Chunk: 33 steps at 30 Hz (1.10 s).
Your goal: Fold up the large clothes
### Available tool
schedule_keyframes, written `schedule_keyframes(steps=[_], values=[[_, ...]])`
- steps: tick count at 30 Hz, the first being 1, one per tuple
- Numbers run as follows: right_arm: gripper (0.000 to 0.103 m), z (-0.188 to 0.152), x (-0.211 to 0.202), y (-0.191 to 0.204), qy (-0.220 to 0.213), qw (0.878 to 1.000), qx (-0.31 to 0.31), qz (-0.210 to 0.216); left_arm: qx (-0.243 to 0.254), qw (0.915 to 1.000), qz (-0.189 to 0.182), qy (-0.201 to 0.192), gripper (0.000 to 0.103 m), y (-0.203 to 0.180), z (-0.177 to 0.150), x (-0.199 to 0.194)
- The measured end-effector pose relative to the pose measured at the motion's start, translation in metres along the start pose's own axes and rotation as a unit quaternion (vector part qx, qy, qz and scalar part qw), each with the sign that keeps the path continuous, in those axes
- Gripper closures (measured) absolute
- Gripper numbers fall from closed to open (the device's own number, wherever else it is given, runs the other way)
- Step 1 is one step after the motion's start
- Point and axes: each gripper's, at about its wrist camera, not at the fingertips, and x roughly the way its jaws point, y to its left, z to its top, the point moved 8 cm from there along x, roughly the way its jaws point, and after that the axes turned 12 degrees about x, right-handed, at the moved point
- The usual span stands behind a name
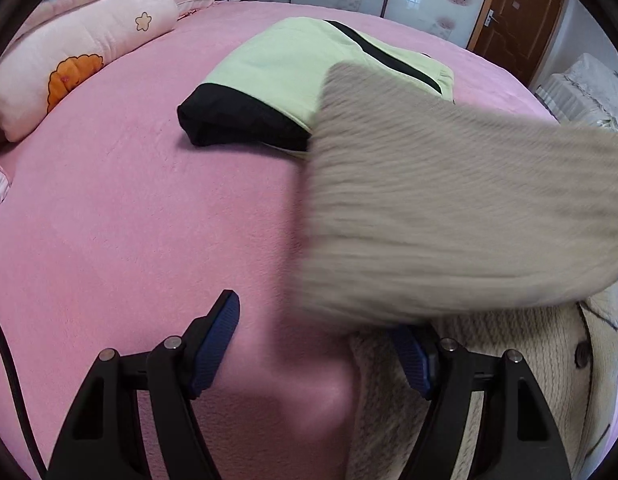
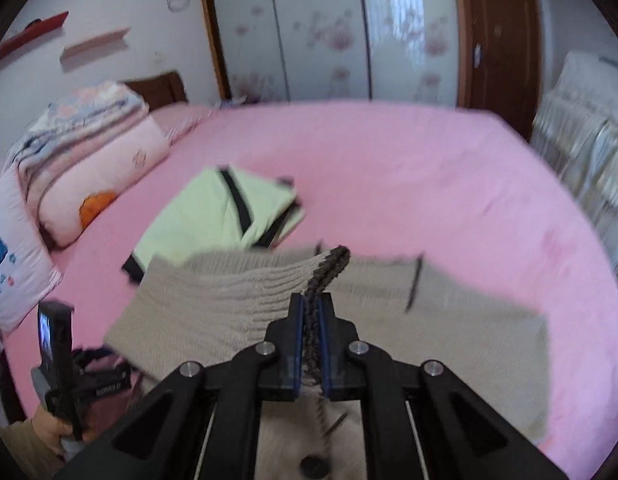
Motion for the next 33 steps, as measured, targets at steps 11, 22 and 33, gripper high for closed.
schedule_keyframes(steps=[11,22,33], values=[[0.096,-0.05,0.075,-0.164,0.091,0.978,0.097,-0.16,0.045,0.9988,-0.004,0.021,0.038,-0.029,0.005,0.012],[0.064,-0.087,0.078,-0.202,0.176,0.952,0.247,-0.036,0.092,0.9887,-0.118,0.011,0.023,-0.044,0.015,-0.039],[0.074,-0.085,0.115,-0.192,0.152,0.947,0.28,-0.036,-0.027,0.9872,-0.139,0.074,0.034,-0.055,0.013,0.028]])
